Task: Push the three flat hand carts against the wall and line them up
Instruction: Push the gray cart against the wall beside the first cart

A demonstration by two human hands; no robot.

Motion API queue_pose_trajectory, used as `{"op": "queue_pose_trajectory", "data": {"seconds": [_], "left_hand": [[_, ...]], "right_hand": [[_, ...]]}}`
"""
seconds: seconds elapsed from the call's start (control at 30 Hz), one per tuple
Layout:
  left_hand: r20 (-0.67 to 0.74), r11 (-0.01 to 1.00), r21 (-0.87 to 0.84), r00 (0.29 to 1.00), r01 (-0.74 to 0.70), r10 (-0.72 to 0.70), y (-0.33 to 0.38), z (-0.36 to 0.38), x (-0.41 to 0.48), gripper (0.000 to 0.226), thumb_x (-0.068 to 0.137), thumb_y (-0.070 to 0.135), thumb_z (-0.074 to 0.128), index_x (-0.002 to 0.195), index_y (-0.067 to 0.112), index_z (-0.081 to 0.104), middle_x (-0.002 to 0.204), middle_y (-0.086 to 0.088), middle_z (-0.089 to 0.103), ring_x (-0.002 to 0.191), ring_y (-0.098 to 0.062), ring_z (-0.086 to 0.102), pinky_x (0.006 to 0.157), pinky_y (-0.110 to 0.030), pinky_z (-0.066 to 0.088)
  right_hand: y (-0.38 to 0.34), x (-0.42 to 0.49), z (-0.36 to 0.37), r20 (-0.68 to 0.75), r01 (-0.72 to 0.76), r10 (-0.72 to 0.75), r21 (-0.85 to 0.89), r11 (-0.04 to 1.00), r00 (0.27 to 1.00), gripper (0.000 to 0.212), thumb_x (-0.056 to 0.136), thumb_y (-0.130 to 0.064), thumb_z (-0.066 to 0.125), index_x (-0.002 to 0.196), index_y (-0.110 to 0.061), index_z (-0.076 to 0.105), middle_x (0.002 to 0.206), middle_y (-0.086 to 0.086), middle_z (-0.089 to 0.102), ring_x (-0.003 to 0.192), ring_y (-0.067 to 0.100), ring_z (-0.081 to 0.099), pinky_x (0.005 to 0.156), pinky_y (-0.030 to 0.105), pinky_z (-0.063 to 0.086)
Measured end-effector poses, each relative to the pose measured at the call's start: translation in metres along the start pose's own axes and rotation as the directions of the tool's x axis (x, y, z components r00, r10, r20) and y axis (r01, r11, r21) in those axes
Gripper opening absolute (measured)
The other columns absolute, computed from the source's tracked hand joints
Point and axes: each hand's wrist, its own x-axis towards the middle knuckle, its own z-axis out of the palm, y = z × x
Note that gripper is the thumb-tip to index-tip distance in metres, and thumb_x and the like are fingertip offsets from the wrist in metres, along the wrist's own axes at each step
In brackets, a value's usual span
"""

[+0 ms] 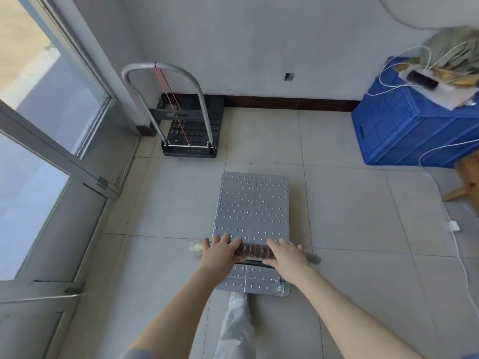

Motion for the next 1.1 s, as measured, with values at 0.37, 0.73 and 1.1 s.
{"op": "queue_pose_trajectory", "data": {"seconds": [0.37,0.73,1.1], "left_hand": [[-0.022,1.0,0.015,1.0,-0.019,0.02,-0.022,-0.087,0.144,0.044,0.094,0.054,0.039,0.126,0.024,0.04,0.122,-0.004,0.047,0.112,-0.03,0.045,0.098,-0.046,0.032],[-0.022,1.0,-0.001,0.999,0.025,-0.025,-0.017,-0.175,0.281,0.041,0.094,0.054,0.039,0.123,0.025,0.04,0.123,-0.002,0.046,0.112,-0.029,0.045,0.1,-0.045,0.032],[-0.022,1.0,-0.02,1.0,0.015,-0.015,-0.023,-0.258,0.413,0.043,0.094,0.055,0.037,0.124,0.024,0.039,0.123,-0.004,0.046,0.113,-0.03,0.044,0.099,-0.047,0.031]], "right_hand": [[0.027,0.127,-0.107,0.0,-0.011,0.011,0.021,1.0,1.0,0.055,0.095,-0.047,0.047,0.14,-0.021,0.031,0.131,0.012,0.051,0.12,0.031,0.051,0.101,0.046,0.037],[0.076,0.249,-0.218,0.011,0.03,-0.03,-0.004,1.0,0.999,0.049,0.095,-0.047,0.047,0.134,-0.02,0.036,0.128,0.011,0.052,0.116,0.029,0.052,0.099,0.046,0.037],[0.116,0.367,-0.318,0.02,0.021,-0.021,-0.024,0.999,1.0,0.051,0.094,-0.047,0.048,0.136,-0.02,0.035,0.131,0.012,0.05,0.12,0.031,0.049,0.103,0.048,0.037]]}}
